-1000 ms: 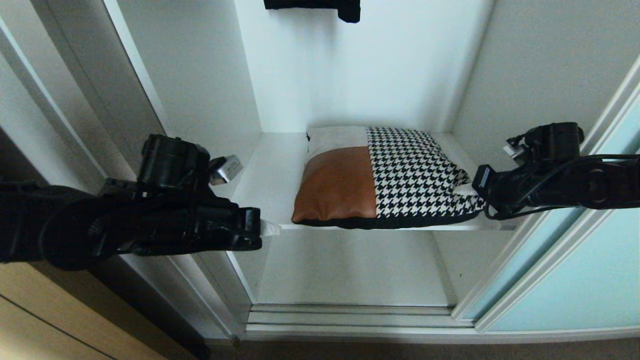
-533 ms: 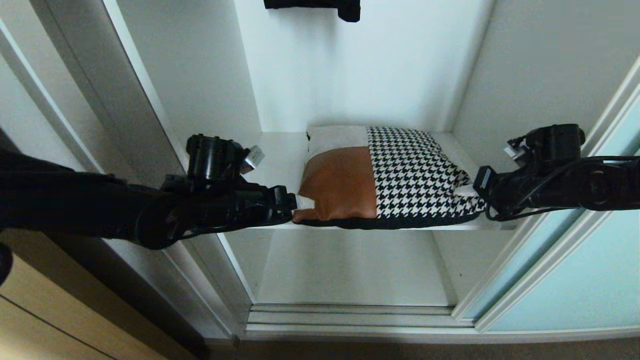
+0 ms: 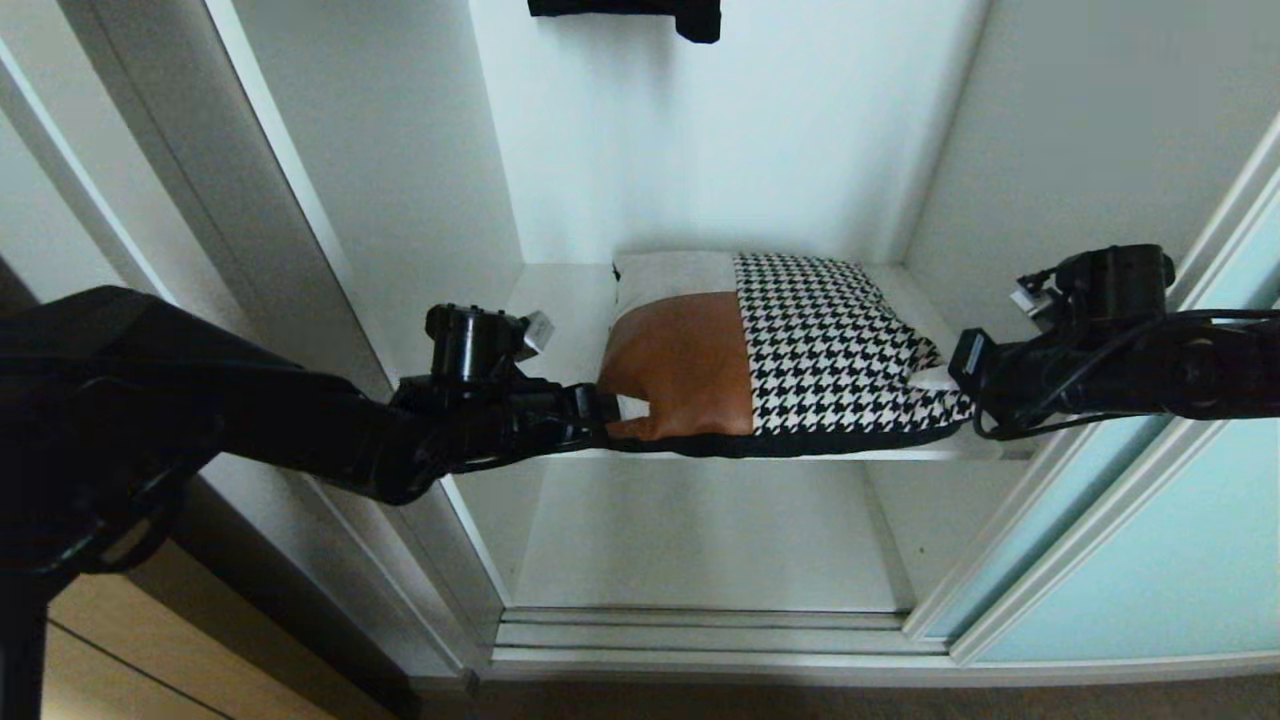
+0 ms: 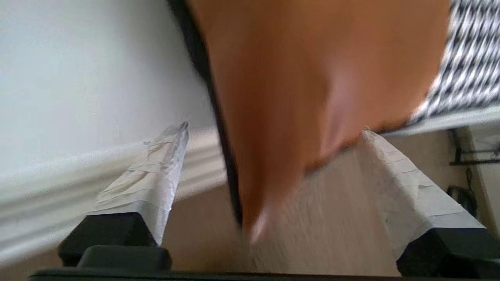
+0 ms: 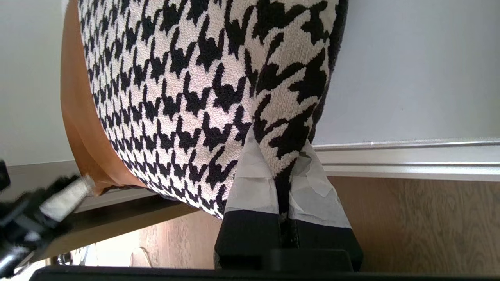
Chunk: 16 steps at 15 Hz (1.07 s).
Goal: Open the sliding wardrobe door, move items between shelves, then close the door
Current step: Place the pillow on the higher shelf
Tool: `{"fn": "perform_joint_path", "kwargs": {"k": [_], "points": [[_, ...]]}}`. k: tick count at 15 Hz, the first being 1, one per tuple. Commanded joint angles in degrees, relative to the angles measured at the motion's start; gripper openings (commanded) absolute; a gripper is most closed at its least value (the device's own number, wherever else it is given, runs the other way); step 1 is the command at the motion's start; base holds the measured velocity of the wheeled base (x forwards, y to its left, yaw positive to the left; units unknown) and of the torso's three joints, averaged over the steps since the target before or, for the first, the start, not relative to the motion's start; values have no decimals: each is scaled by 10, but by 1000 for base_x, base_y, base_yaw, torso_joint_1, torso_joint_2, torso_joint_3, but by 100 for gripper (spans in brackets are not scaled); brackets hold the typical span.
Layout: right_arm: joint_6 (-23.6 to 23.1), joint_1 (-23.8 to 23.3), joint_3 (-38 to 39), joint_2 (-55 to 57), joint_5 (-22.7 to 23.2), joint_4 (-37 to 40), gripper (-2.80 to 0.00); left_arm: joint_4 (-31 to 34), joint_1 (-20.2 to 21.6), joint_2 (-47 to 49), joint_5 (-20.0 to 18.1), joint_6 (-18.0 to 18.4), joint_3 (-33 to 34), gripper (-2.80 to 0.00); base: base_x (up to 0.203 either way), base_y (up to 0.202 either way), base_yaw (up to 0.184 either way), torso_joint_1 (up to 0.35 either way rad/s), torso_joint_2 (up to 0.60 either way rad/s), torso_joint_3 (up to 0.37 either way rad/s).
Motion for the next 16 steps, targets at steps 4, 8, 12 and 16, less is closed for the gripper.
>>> {"fn": "perform_joint_path", "kwargs": {"k": [4, 8, 12, 16], "points": [[1, 0, 7, 0, 21, 0, -280, -35, 2, 43, 7, -2, -59, 0, 0, 0, 0, 0, 0, 0], [2, -1, 4, 3, 25, 0, -280, -40, 2, 90, 5, -1, -84, 0, 0, 0, 0, 0, 0, 0], [2, -5, 0, -3, 32, 0, -280, -16, 1, 89, 9, -5, -122, -280, 0, 0, 0, 0, 0, 0], [1, -4, 7, -12, 55, 0, -280, 0, 0, 81, 39, -6, -148, -280, 0, 0, 0, 0, 0, 0]]}}
